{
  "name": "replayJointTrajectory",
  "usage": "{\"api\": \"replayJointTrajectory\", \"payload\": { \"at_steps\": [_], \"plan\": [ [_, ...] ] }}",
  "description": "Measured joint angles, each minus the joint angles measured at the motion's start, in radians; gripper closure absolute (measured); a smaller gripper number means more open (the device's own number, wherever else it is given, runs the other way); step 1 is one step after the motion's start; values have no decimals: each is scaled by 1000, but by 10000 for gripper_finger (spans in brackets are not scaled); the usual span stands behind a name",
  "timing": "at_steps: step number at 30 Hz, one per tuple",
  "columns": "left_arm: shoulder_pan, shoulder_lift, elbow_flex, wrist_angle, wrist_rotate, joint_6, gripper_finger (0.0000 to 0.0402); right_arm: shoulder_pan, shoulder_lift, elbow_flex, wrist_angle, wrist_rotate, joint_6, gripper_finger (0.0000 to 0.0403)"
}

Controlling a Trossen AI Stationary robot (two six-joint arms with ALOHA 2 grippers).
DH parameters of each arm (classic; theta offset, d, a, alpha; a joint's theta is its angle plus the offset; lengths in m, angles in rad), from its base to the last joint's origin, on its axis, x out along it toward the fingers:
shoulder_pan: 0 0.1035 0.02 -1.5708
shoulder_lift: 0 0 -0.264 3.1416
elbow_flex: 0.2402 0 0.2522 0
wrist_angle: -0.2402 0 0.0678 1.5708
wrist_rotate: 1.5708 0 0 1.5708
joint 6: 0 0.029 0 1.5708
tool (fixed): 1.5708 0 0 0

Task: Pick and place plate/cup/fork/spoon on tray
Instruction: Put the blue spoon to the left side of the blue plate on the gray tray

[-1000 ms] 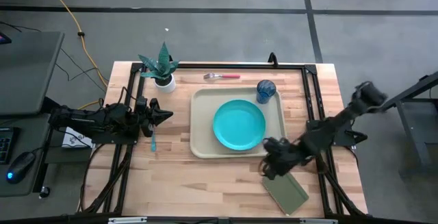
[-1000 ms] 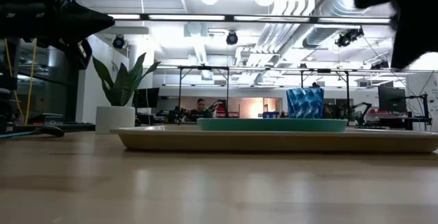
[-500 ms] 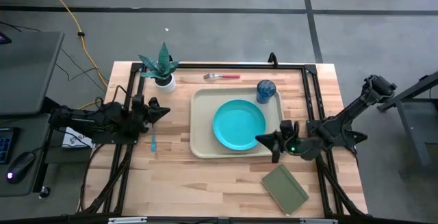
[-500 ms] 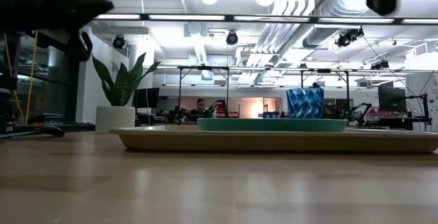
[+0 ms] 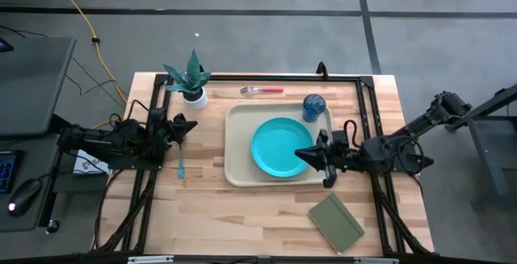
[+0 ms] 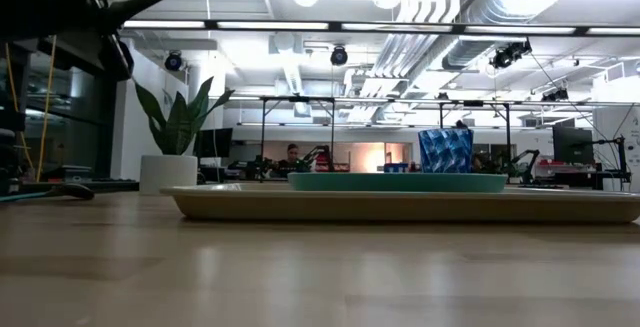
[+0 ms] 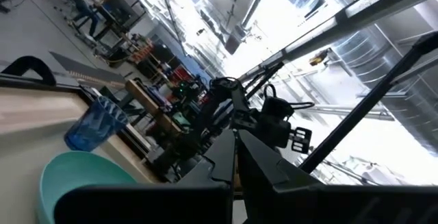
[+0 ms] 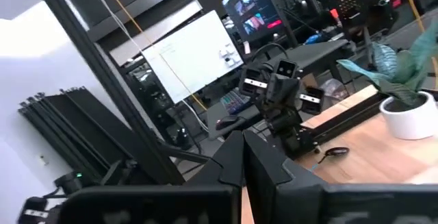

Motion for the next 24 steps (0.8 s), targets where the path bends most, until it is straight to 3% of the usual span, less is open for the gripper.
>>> {"api": "replayJointTrajectory", "payload": {
  "at_steps": [11, 16, 21, 24],
  "plan": [
    [0, 0, 0, -1, -1, -2, 401, -33, 0, 0, 25, 21, 42, 402],
    [0, 0, 1, 26, -68, -80, 397, -33, 0, 0, 42, 23, 43, 402],
    [0, 21, 80, -6, -36, -68, 353, -33, 0, 0, 43, 64, 42, 402],
    [0, 79, 187, -117, -13, -28, 308, -33, 0, 0, 43, 71, 37, 402]
  ]
}}
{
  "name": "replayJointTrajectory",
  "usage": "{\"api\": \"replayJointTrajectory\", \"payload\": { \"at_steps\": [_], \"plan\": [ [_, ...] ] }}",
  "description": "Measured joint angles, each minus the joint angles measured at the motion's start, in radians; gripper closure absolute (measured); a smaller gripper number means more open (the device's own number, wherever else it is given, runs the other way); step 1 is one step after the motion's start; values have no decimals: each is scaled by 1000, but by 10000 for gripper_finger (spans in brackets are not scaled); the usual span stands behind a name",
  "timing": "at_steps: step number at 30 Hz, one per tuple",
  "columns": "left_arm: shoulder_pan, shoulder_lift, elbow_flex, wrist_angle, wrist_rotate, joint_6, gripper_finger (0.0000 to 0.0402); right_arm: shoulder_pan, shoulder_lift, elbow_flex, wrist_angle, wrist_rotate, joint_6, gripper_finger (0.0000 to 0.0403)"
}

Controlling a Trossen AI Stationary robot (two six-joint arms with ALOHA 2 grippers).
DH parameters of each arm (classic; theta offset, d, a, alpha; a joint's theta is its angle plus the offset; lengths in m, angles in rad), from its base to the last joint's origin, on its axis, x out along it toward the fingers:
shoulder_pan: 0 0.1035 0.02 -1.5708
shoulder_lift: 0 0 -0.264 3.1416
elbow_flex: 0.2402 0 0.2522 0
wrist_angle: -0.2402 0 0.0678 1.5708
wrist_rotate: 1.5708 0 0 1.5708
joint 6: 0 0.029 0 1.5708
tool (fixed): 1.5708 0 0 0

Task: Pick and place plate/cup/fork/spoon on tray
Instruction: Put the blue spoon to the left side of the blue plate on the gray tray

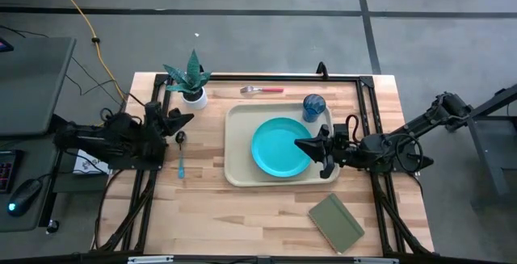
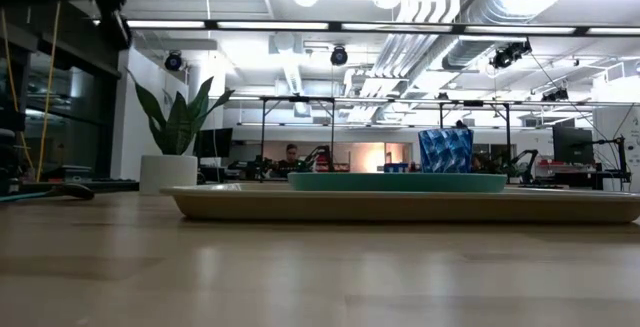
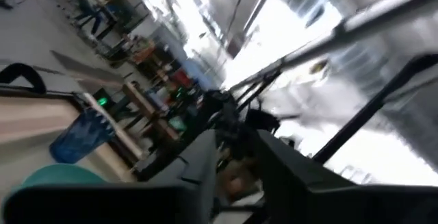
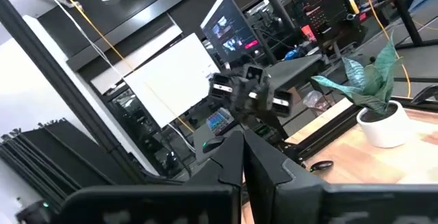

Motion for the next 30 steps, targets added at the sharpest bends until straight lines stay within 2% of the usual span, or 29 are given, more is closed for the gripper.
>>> {"api": "replayJointTrajectory", "payload": {
  "at_steps": [3, 7, 10, 12, 14, 17, 21, 26, 30],
  "plan": [
    [0, 97, 155, -204, 38, 66, 260, 0, 0, 0, 0, 0, 4, 402],
    [0, 275, 409, -650, 26, 133, 205, 0, 0, 0, 0, -1, 5, 402],
    [0, 414, 577, -1051, -61, 42, 179, 0, 0, 0, 0, -1, 5, 402],
    [0, 500, 648, -1281, -64, -52, 172, 0, 0, 0, -1, -1, 5, 402],
    [-1, 568, 674, -1441, -21, -141, 171, 0, 0, 0, -3, -1, 5, 402],
    [-5, 637, 652, -1528, 67, -255, 171, 0, 0, 0, -8, -1, 5, 402],
    [-40, 696, 579, -1509, 156, -357, 171, 0, 0, 0, -8, -1, 5, 402],
    [-97, 776, 505, -1501, 160, -492, 171, 0, 0, 0, -20, -2, 5, 402],
    [-143, 854, 515, -1472, 95, -582, 172, 0, 0, 0, -36, -2, 5, 402]
  ]
}}
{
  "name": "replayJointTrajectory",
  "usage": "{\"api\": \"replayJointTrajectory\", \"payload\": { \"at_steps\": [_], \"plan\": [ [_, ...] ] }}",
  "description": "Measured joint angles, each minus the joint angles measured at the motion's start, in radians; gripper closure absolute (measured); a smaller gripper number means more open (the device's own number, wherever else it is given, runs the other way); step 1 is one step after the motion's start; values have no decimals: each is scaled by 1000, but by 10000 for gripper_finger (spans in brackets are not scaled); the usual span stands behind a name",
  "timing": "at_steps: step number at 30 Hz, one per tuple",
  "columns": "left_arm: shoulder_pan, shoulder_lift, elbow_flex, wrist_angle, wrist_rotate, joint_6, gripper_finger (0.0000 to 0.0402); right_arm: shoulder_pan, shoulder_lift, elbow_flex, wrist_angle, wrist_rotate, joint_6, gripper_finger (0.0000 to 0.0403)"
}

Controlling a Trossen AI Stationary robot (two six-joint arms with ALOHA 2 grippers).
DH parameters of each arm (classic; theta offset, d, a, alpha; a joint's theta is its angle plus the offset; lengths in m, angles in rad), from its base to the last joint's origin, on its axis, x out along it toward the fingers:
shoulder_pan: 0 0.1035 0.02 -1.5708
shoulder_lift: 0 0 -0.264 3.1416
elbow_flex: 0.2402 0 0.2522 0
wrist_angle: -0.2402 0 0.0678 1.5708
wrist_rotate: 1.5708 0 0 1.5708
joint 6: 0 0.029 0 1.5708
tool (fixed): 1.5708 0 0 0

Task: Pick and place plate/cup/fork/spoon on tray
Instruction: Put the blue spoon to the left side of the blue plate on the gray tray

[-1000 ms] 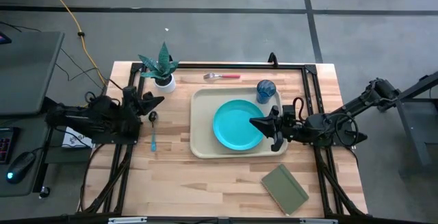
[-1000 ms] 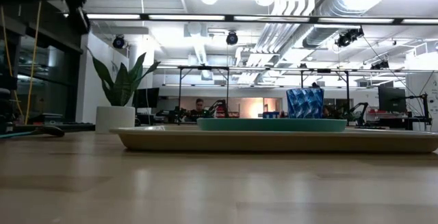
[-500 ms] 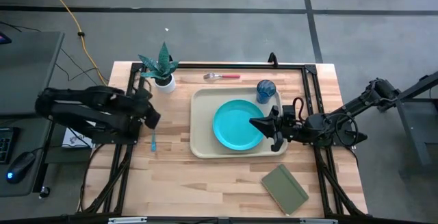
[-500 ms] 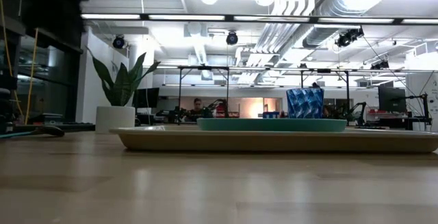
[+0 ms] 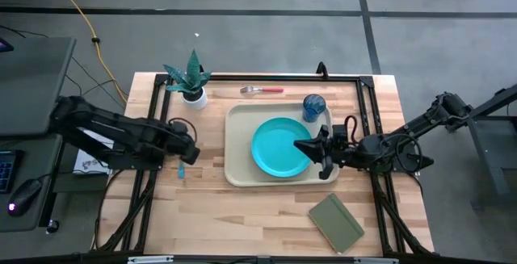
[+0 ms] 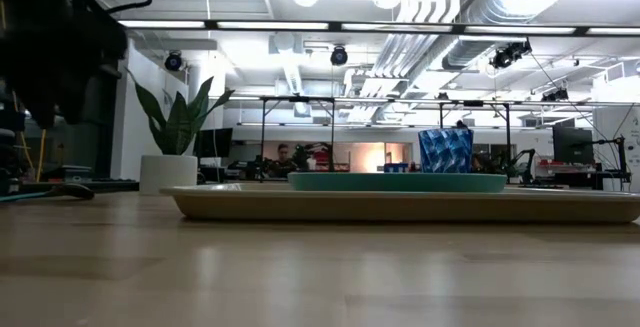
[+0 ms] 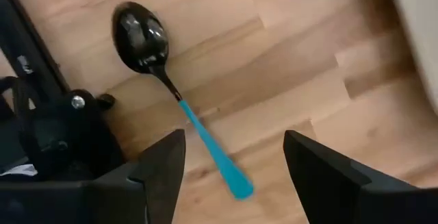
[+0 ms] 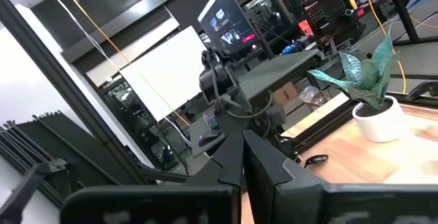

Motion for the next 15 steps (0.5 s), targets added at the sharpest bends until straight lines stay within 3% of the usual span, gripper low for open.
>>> {"api": "replayJointTrajectory", "payload": {
  "at_steps": [4, 10, 15],
  "plan": [
    [-47, 87, -1, 42, -92, -91, 172, 0, 0, 0, -17, 0, 0, 402],
    [-160, 241, -1, 42, -151, -248, 172, 0, 0, 0, -18, -6, 0, 402],
    [-267, 373, -1, 28, -198, -514, 172, 0, 0, 0, -38, -8, 3, 402]
  ]
}}
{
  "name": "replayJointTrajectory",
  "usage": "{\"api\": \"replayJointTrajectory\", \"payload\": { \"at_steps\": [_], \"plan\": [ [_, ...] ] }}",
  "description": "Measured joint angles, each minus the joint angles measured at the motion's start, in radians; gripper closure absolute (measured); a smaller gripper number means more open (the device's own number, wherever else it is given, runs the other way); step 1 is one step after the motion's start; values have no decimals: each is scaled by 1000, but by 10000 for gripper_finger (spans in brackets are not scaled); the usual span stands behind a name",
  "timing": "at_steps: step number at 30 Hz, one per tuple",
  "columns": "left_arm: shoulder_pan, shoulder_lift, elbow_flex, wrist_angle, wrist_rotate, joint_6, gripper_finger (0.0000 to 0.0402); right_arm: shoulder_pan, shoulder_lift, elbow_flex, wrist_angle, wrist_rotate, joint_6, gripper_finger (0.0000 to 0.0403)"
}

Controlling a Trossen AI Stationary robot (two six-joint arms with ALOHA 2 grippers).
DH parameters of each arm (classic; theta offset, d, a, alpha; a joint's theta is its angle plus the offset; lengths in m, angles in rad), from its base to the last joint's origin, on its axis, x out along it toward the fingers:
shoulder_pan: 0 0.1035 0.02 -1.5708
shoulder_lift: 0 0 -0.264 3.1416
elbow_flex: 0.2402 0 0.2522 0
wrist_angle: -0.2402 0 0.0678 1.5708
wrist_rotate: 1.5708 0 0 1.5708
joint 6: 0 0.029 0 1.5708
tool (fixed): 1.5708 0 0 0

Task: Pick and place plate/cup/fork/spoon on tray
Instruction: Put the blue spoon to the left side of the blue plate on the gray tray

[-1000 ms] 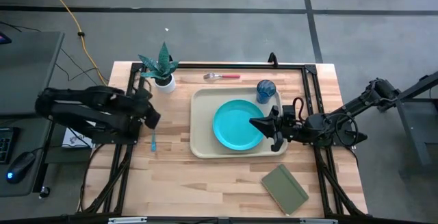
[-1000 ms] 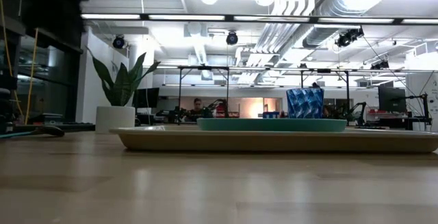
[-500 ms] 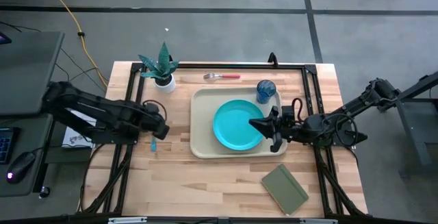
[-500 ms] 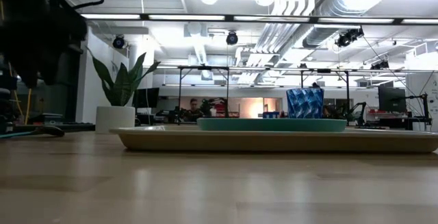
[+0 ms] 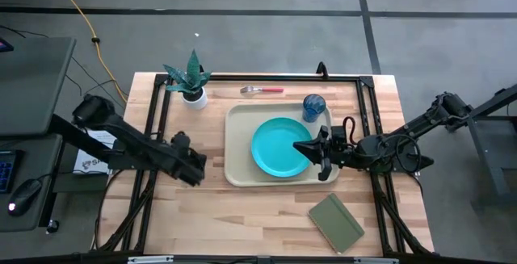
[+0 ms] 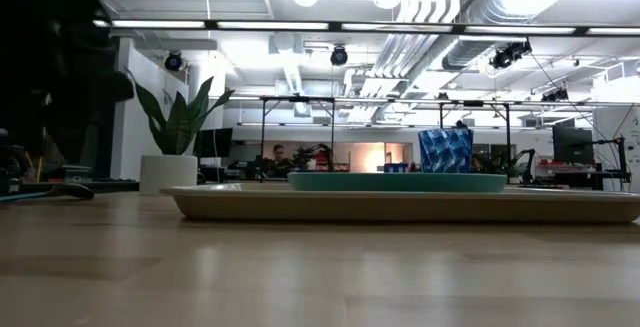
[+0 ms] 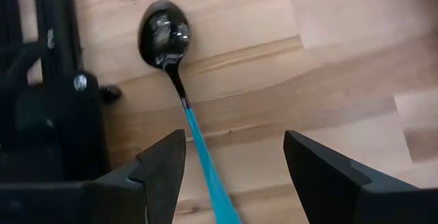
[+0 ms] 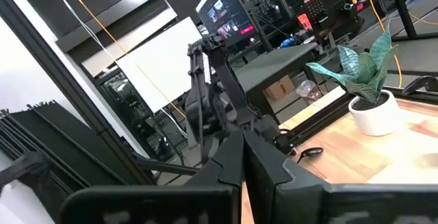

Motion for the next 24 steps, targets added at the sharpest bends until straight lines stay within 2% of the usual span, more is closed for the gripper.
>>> {"api": "replayJointTrajectory", "payload": {
  "at_steps": [4, 9, 16, 24],
  "plan": [
    [-44, 116, -1, 0, -13, -220, 172, 0, 0, 0, -7, -5, 0, 402],
    [-50, 229, -2, -1, 23, -375, 172, 0, 0, 0, -20, -5, 1, 402],
    [-49, 315, -19, 106, 40, -416, 172, 0, 0, 0, -32, -28, 26, 402],
    [-46, 281, -10, 157, 29, -455, 186, 0, 0, 0, -48, -49, 25, 402]
  ]
}}
